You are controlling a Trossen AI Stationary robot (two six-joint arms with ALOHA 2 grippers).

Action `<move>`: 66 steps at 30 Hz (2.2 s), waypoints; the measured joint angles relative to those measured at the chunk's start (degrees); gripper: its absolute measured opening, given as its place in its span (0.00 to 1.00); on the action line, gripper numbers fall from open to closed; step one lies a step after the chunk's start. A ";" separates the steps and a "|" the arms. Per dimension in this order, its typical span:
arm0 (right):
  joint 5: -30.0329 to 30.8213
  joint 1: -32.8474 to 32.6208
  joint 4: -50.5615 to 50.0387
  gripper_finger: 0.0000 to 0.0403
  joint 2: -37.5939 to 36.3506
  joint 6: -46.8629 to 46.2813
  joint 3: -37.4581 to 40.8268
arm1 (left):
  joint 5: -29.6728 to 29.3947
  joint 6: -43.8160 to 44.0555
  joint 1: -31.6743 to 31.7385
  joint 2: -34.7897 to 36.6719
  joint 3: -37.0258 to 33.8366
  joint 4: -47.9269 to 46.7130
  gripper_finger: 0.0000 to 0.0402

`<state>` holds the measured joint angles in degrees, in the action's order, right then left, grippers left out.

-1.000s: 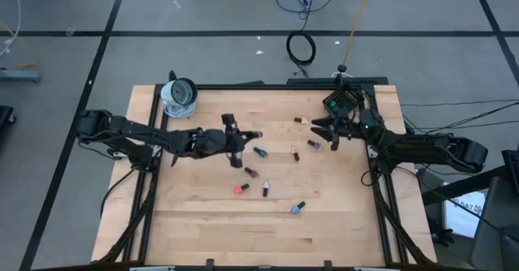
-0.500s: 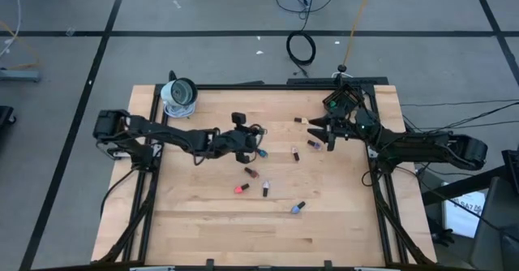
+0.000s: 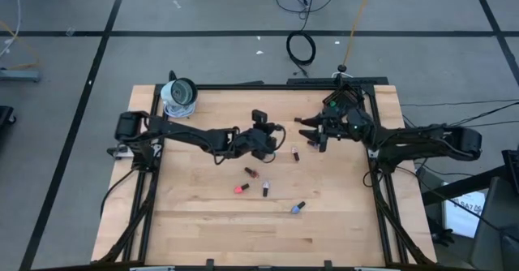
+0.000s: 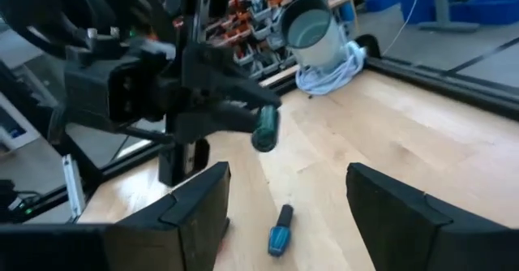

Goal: Pick & Place Nail Polish
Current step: Put the silver green nail polish into the black bin

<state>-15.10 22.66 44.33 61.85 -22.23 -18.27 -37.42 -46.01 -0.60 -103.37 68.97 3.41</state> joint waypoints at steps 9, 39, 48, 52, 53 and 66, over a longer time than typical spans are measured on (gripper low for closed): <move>0.07 -3.00 1.66 0.62 6.40 0.19 -4.16 | 1.35 -4.44 0.37 -0.55 1.88 1.26 0.10; 1.82 -5.54 14.15 0.44 22.46 -2.44 -11.12 | 1.97 -0.14 0.29 -0.55 1.86 1.12 0.10; 1.82 -5.50 13.93 0.22 22.46 -1.20 -11.03 | 4.34 -0.19 0.17 -0.52 1.86 1.13 0.10; 1.87 -5.49 13.93 0.18 22.46 -0.30 -11.03 | 4.08 0.59 -0.08 -0.52 1.86 1.12 0.10; 1.78 -5.49 13.93 0.18 22.46 0.40 -11.03 | 4.10 1.05 -0.15 -0.52 1.86 1.11 0.10; 1.35 -5.23 11.68 0.18 22.29 5.17 -11.12 | 1.42 13.84 -0.90 -0.21 1.71 3.89 0.45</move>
<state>-13.75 17.44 56.01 84.14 -17.06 -29.39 -36.00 -32.17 -1.50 -103.58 70.69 7.30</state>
